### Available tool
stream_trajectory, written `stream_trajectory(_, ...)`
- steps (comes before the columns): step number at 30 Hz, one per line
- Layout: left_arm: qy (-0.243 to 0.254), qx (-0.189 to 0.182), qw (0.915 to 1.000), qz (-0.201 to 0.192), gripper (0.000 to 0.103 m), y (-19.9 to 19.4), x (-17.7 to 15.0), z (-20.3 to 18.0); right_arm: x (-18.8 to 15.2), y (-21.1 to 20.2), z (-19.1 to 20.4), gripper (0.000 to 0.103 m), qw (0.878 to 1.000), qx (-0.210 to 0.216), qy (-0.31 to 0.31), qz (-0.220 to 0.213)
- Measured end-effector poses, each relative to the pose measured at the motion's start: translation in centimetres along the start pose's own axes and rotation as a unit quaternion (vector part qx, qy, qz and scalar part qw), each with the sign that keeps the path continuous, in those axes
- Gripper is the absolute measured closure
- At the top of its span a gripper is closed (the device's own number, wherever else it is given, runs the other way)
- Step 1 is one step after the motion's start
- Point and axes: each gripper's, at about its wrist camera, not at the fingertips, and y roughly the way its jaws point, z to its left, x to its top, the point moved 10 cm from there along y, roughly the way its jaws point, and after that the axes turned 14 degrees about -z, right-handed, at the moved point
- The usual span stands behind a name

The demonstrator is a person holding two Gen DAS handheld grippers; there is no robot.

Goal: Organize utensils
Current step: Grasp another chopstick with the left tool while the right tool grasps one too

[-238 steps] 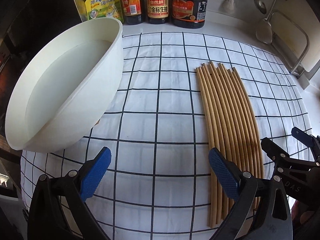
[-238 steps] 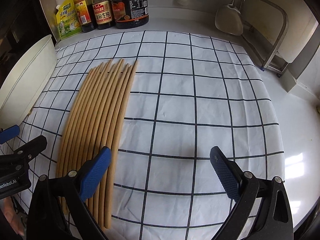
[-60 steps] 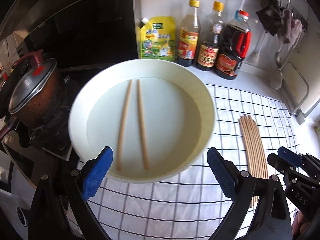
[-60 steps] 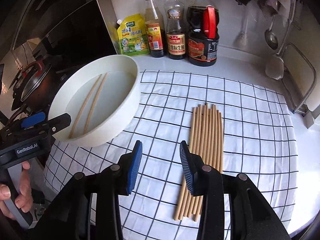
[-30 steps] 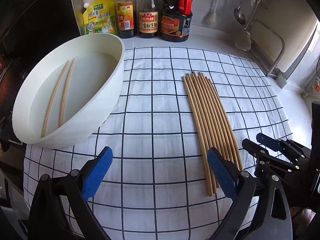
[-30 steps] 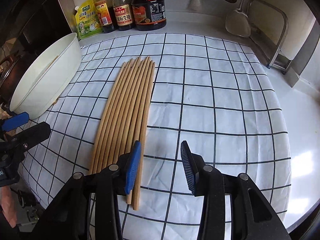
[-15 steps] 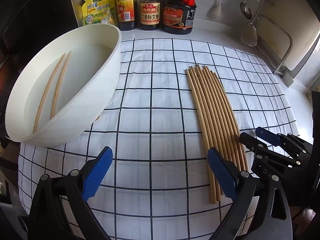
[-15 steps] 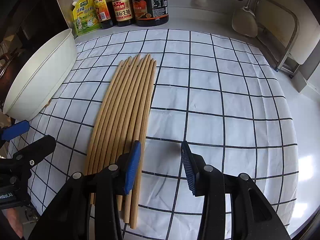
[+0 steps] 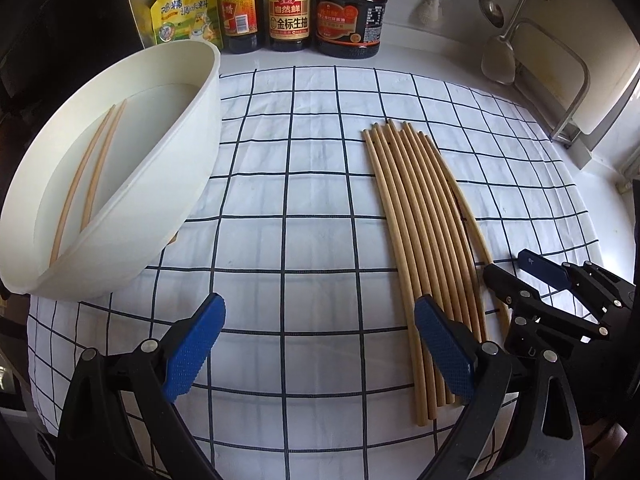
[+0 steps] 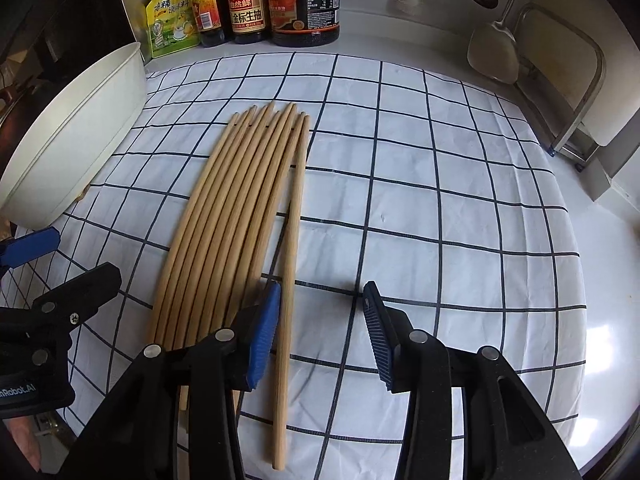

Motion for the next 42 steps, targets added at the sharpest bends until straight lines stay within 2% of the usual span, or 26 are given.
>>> stream_trajectory(12, 0.007, 0.005, 0.9998, 0.019, 0.009, 2.1, -0.8, -0.9, -0.7, -0.6, -2.9, 0.062, 1.0, -0.018, 0.016, 0.0)
stream_trajectory(22, 0.012, 0.019, 0.9997, 0.013, 0.009, 2.6, -0.6, -0.7, -0.5, -0.5, -2.8, 0.062, 1.0, -0.017, 0.019, -0.003)
stream_trajectory(27, 0.012, 0.04, 0.9988, 0.024, 0.007, 3.2, -0.8, -0.1, -0.2, -0.3, -2.6, 0.061, 1.0, -0.019, 0.017, -0.003)
stream_trajectory(38, 0.002, 0.044, 0.9987, 0.024, 0.007, 3.9, 0.0, 0.4, 0.7, 0.5, -2.0, 0.061, 1.0, -0.01, -0.004, -0.017)
stream_trajectory(42, 0.002, 0.043, 0.9989, 0.019, 0.011, 4.4, 0.6, 0.2, 1.0, 0.7, -1.8, 0.061, 1.0, -0.006, -0.01, -0.02)
